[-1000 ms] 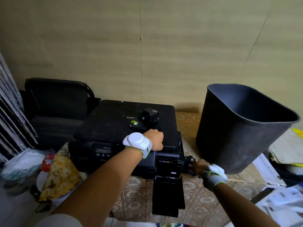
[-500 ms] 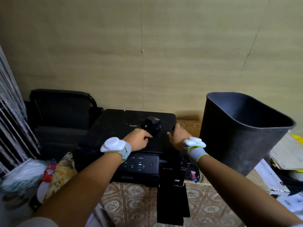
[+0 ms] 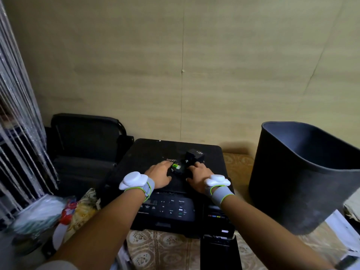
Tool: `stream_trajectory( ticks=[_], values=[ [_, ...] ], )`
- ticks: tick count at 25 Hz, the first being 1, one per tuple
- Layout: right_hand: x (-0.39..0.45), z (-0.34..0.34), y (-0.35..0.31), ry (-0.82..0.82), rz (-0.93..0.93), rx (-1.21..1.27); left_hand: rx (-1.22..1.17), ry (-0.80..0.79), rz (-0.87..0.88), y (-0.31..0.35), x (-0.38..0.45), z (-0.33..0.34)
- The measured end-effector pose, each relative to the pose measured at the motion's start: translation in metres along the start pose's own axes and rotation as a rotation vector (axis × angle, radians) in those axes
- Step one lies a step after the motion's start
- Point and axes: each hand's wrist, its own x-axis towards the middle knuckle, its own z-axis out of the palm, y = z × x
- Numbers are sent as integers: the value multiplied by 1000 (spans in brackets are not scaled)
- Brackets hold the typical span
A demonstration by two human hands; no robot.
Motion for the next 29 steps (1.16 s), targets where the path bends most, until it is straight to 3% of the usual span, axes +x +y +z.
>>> stream_trajectory(
  ticks=[7, 17, 29],
  values=[
    [-3, -5, 2, 29, -67, -3, 21, -13, 46, 8, 5, -4],
    [-20, -18, 14, 4, -139, 120, 25, -187, 51, 7, 9, -5],
    [-30, -4, 21, 30, -90, 157, 70, -39, 133, 6, -12, -1]
  ],
)
